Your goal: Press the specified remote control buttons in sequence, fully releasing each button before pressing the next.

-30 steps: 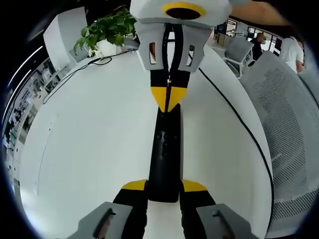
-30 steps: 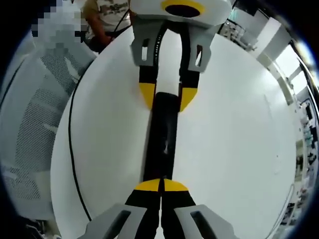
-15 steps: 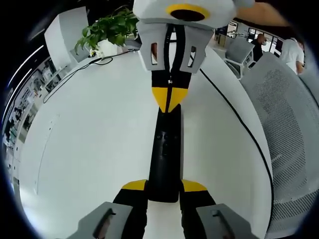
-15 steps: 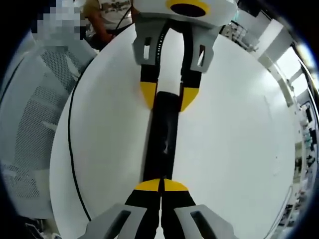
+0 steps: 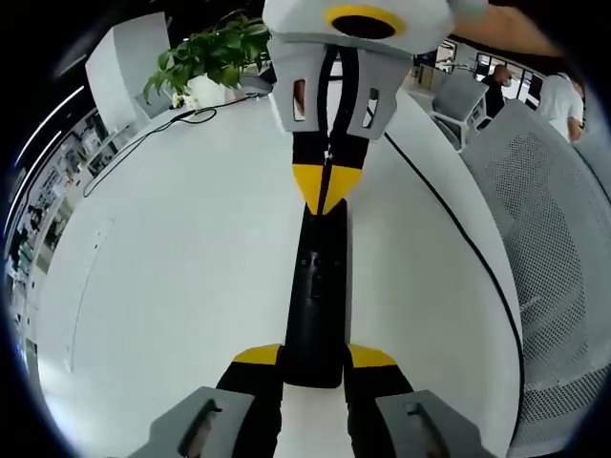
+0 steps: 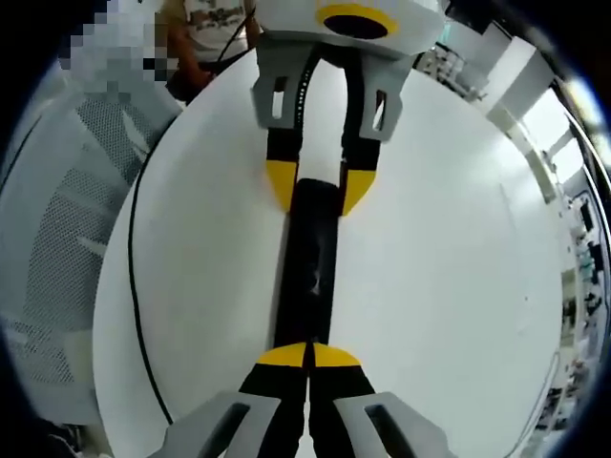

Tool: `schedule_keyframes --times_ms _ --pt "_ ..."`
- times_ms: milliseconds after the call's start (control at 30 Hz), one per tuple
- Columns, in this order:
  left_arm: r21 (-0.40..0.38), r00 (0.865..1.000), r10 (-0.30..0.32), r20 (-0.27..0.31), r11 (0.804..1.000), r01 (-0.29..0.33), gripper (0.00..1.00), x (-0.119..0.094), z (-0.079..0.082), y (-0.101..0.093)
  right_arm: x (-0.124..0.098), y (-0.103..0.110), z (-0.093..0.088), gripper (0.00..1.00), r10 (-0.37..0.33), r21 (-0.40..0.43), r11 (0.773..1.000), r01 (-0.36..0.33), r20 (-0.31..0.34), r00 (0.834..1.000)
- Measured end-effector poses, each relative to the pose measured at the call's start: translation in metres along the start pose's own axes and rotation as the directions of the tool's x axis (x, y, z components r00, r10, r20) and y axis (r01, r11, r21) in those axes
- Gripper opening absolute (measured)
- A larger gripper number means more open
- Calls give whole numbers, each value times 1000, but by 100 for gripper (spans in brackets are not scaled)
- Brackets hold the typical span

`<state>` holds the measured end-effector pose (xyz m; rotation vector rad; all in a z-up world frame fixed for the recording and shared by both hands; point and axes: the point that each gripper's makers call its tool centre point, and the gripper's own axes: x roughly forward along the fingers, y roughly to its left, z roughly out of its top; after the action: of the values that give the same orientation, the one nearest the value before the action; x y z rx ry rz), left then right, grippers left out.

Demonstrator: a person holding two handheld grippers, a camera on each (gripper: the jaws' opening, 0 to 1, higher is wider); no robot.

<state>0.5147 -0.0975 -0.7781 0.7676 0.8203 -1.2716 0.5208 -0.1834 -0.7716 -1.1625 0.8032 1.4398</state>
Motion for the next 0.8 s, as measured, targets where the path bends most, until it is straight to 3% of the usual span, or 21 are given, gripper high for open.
schedule_keyframes --times_ms 800 --pt "11 1000 -13 11 1000 13 24 1 0 -2 -29 -4 19 0 -35 43 999 32 93 995"
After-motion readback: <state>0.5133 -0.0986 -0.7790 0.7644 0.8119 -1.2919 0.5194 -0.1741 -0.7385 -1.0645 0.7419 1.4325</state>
